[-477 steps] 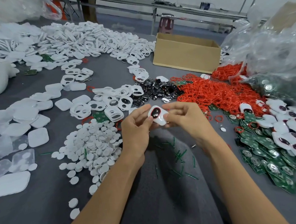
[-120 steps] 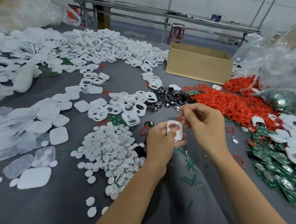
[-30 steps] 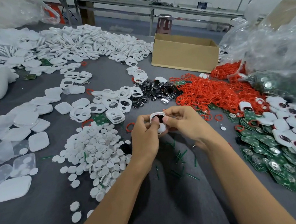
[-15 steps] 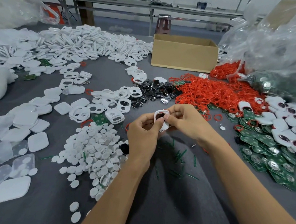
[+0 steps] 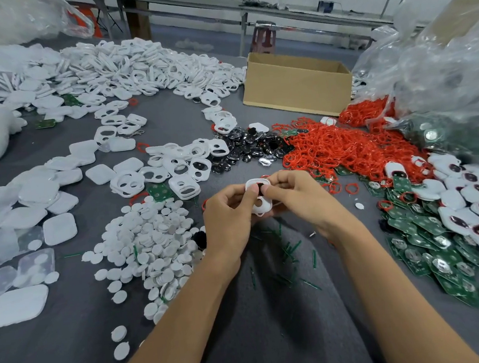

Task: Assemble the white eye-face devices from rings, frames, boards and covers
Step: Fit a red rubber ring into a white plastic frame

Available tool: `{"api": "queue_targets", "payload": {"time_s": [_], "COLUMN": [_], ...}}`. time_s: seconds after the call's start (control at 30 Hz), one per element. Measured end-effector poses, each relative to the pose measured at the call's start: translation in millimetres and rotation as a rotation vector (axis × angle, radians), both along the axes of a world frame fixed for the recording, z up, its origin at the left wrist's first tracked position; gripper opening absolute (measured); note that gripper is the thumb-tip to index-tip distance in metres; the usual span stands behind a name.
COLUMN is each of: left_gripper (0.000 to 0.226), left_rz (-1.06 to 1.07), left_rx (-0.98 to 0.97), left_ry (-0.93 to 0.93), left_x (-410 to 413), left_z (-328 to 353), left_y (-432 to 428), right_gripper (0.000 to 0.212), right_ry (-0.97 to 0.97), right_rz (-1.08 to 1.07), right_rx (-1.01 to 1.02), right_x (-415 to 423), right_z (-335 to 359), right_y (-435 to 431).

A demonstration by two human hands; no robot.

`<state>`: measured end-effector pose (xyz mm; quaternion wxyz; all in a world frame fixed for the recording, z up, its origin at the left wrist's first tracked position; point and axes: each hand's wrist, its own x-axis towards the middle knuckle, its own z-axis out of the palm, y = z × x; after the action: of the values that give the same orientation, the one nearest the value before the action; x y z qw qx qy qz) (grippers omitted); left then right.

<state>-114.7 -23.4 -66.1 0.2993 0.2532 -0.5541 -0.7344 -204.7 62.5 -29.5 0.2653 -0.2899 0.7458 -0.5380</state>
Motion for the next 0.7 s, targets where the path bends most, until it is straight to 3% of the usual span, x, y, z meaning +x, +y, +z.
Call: {"api": "queue_targets", "payload": {"time_s": [0.2, 0.4, 0.57, 0.7], "left_gripper": [0.009, 0.013, 0.009, 0.011], "left_rz": [0.117, 0.189, 0.152, 0.035], "left_rx": [-0.238, -0.387, -0.339, -0.2], "left_ry": [-0.121, -0.159, -0.147, -0.109], "left_x": [-3, 1, 2, 3], "left_z": [-6, -3, -2, 0], "left_y": [-3, -3, 1, 6], "right_gripper": [0.01, 0.008, 0.015, 0.014], "right_ry": [0.359, 0.448, 0.445, 0.47], "right_rz": [-0.079, -0.123, -0.147, -0.039], "right_rx": [0.136, 0.14, 0.136, 0.123], "right_x": [0, 5, 5, 3], "right_z": [-5, -6, 0, 7], "right_y": [-3, -6, -2, 1]}}
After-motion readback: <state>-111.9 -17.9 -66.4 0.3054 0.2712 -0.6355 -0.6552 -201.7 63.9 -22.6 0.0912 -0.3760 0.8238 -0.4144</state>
